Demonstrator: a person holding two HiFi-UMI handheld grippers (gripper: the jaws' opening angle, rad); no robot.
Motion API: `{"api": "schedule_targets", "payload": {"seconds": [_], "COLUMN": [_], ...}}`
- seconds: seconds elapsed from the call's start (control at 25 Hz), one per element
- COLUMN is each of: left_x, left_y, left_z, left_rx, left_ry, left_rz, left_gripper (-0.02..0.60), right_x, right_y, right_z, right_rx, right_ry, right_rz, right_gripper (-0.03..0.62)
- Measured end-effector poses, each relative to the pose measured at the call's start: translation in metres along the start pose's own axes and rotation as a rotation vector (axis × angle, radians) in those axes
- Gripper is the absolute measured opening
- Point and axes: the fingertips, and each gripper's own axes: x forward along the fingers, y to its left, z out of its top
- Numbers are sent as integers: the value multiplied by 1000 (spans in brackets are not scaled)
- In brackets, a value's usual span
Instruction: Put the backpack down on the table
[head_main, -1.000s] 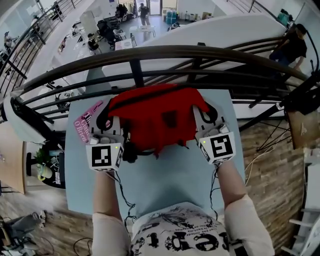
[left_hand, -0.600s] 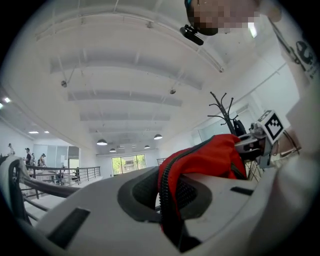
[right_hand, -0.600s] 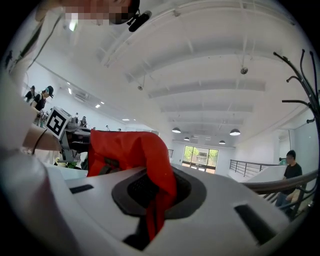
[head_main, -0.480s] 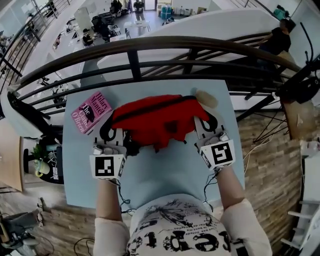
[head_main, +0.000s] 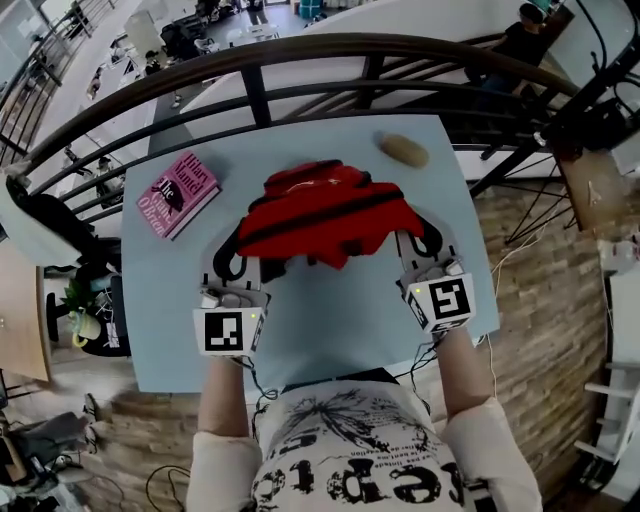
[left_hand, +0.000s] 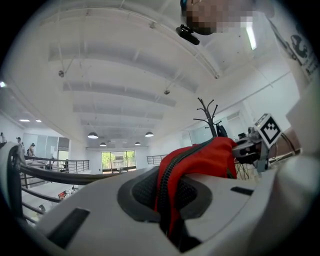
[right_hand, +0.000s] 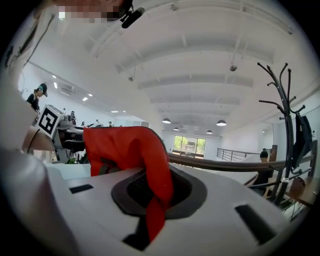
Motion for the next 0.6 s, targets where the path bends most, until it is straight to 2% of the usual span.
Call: {"api": "schedule_targets", "payload": {"seconds": [0.6], "left_x": [-91], "left_y": [-82], "left_z": [-64], "left_rx": [-63], "left_ry": [163], "left_rz": [7], "left_gripper": [25], "right_x": [-91], "right_y": [29], "right_z": [-68], "right_rx": [48], "right_ry": [107], "right_rz": [87], "right_gripper": [21]}}
